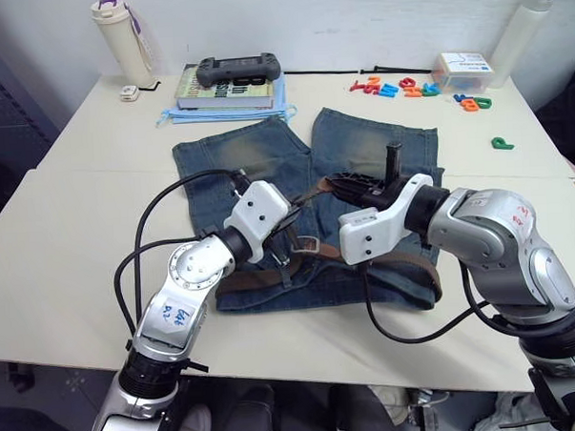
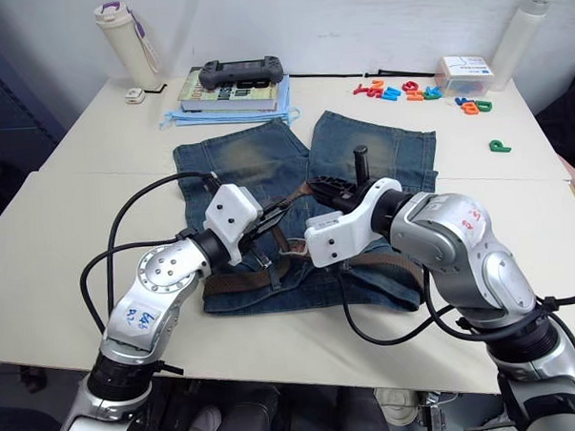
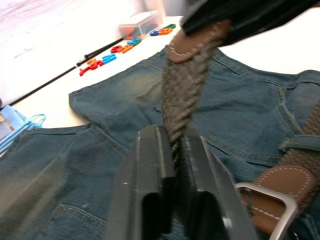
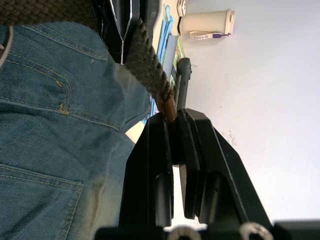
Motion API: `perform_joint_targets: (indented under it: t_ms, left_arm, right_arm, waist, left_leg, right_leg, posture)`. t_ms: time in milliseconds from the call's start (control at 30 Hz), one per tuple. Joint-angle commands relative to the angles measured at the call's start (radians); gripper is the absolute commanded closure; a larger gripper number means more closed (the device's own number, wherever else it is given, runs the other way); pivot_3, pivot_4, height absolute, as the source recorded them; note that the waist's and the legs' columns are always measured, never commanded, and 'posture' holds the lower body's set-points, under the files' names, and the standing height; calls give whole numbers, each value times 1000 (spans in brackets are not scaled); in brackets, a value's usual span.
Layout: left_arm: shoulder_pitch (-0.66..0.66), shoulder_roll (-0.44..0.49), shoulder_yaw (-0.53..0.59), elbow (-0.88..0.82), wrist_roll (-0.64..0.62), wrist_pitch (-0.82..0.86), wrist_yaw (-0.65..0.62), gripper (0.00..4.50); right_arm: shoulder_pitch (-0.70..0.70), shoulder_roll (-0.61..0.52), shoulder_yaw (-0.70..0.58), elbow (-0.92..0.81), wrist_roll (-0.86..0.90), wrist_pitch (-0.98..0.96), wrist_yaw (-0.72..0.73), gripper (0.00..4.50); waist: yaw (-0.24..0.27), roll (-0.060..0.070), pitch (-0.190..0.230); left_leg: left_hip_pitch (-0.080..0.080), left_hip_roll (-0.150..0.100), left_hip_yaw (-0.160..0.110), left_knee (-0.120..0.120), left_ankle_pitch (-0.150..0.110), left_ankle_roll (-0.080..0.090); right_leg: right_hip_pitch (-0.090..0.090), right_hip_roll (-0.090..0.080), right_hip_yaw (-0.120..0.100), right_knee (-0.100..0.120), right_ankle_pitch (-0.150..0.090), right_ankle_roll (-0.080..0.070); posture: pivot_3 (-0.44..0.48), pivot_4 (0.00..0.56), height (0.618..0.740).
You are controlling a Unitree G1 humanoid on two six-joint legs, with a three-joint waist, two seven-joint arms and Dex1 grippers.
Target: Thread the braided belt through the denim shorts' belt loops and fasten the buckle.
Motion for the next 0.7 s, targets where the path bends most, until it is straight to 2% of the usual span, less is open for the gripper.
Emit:
perform_joint_targets:
  t_ms: [33, 333, 367, 400, 467, 600, 700]
  left_arm:
    - [1, -6, 7, -19, 3, -23, -5, 4468]
    - [1, -21, 12, -7, -4, -35, -8, 4468]
    - [0, -22, 13, -6, -3, -35, -7, 4500]
    - [0, -22, 13, -5, -2, -36, -8, 4500]
    - [4, -31, 22, -6, -13, -24, -3, 4500]
    - [22, -72, 70, -17, -78, 33, 11, 4500]
    - [31, -106, 123, -27, -148, 80, 11, 4500]
  right_arm:
    - [-4, 4, -31, -46, 7, 6, -7, 4500]
    - [8, 59, -38, -73, 42, 93, -2, 4500]
    - [6, 69, -42, -75, 45, 107, -5, 4072]
    - [3, 75, -45, -77, 45, 115, -7, 3425]
    - [-3, 95, -62, -83, 49, 156, -14, 2864]
    - [7, 145, -138, -123, 130, 318, 13, 1046]
    - [30, 181, -184, -165, 181, 448, 34, 1046]
  waist:
    - [0, 0, 0]
    - [0, 0, 0]
    - [0, 0, 0]
    - [0, 0, 0]
    - [0, 0, 0]
    - [0, 0, 0]
    - [1, 0, 0]
  left_leg:
    - [0, 0, 0, 0, 0, 0]
    - [0, 0, 0, 0, 0, 0]
    - [0, 0, 0, 0, 0, 0]
    - [0, 0, 0, 0, 0, 0]
    - [0, 0, 0, 0, 0, 0]
    - [0, 0, 0, 0, 0, 0]
    - [0, 0, 0, 0, 0, 0]
  right_leg:
    - [0, 0, 0, 0, 0, 0]
    - [0, 0, 0, 0, 0, 0]
    - [0, 0, 0, 0, 0, 0]
    - [0, 0, 0, 0, 0, 0]
    - [0, 0, 0, 0, 0, 0]
    - [0, 0, 0, 1, 0, 0]
    - [0, 0, 0, 1, 0, 0]
  posture:
    - [0, 150, 667]
    - [0, 150, 667]
    - [0, 150, 667]
    - [0, 150, 667]
    - [0, 150, 667]
    - [0, 150, 667]
    - [0, 150, 667]
